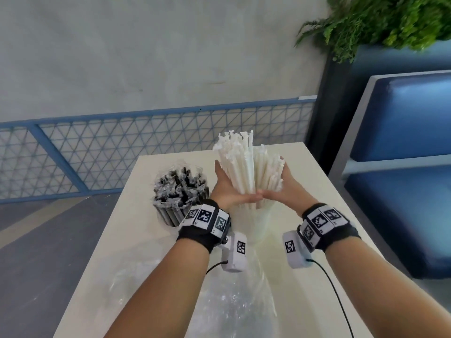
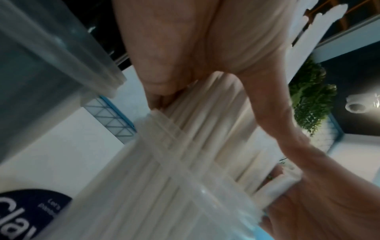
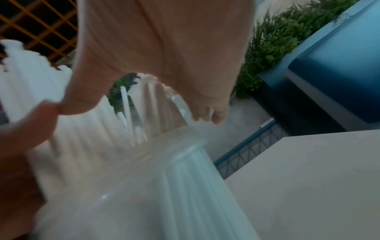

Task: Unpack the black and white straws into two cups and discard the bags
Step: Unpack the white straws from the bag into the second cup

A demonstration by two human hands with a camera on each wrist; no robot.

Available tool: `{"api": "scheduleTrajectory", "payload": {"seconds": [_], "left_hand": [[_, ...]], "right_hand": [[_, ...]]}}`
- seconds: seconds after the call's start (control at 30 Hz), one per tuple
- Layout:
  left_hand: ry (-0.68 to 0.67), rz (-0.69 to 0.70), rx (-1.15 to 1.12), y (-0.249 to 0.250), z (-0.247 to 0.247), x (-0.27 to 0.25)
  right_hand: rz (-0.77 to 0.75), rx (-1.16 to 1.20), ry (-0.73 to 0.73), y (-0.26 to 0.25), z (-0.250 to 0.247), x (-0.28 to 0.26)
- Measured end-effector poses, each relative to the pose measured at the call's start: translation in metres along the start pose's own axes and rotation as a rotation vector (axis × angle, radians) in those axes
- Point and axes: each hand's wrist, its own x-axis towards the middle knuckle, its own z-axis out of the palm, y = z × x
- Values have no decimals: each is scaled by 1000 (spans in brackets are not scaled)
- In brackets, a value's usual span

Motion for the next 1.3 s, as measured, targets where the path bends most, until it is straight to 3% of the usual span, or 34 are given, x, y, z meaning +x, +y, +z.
{"api": "scheduleTrajectory", "payload": {"seconds": [0.13, 0.27, 0.4, 0.6, 0.83, 0.93, 1.03, 1.1, 1.17, 1.23, 1.3], "left_hand": [[-68, 28, 83, -8, 0, 13], [32, 63, 167, -1, 15, 21], [92, 179, 109, 21, 16, 13], [131, 357, 112, 61, 5, 3], [49, 343, 119, 49, 0, -10], [55, 402, 235, 53, -2, -19], [59, 506, 510, 59, -5, -19], [-10, 451, 789, 54, -4, -14], [-128, 284, 997, 44, -1, -12], [-202, 204, 972, 38, -2, -14], [-177, 241, 799, 35, -4, -18]], "right_hand": [[-42, 29, -55, -3, 6, 12], [-119, 26, 81, -2, 26, 12], [-199, 38, 195, -16, 31, 9], [-362, 67, 212, -43, 16, 13], [-371, -85, 162, -48, 13, -4], [-434, -155, 205, -48, 14, -7], [-532, -327, 251, -52, 18, -7], [-486, -533, 211, -49, 22, -5], [-365, -813, 75, -39, 27, -4], [-327, -844, 18, -33, 26, -5], [-415, -630, 123, -35, 19, -7]]}}
